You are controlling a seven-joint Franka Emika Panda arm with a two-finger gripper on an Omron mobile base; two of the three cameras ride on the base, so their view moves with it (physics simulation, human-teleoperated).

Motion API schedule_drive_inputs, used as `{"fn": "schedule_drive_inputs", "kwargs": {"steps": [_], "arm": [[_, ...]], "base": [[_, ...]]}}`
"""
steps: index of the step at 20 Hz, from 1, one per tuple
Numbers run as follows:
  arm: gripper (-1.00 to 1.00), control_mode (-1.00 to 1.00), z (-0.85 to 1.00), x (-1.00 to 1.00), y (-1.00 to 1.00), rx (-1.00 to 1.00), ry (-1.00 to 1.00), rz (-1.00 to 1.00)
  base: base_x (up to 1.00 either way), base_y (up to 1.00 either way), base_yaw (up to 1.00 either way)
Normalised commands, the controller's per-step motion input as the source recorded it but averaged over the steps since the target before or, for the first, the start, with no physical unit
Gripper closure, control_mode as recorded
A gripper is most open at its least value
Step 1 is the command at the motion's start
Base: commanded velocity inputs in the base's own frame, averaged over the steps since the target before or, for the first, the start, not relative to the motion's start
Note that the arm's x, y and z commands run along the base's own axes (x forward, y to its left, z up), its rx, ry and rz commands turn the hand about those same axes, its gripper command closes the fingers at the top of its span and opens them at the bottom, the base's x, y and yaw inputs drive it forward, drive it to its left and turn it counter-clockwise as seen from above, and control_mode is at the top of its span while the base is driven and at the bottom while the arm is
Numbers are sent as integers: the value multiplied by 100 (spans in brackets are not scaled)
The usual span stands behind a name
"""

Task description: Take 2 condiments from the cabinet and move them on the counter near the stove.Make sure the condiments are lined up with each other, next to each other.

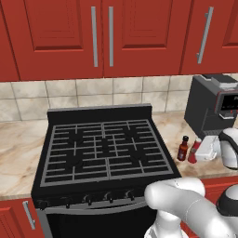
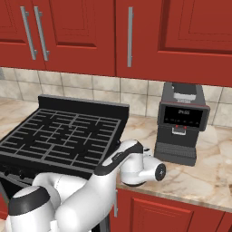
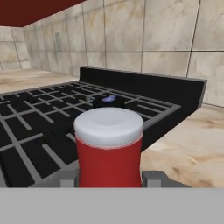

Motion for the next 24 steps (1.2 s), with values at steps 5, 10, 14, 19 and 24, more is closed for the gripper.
{"fn": "schedule_drive_inputs", "kwargs": {"steps": [5, 10, 14, 19, 24], "arm": [[100, -100, -11, 6, -1, 0, 0, 0], [100, -100, -14, 0, -7, 0, 0, 0], [100, -100, -3, 3, -7, 0, 0, 1], [100, -100, 0, 4, -1, 0, 0, 1], [100, -100, 0, 1, 0, 0, 0, 2]], "base": [[0, 0, 0], [0, 0, 0], [0, 0, 0], [0, 0, 0], [0, 0, 0]]}}
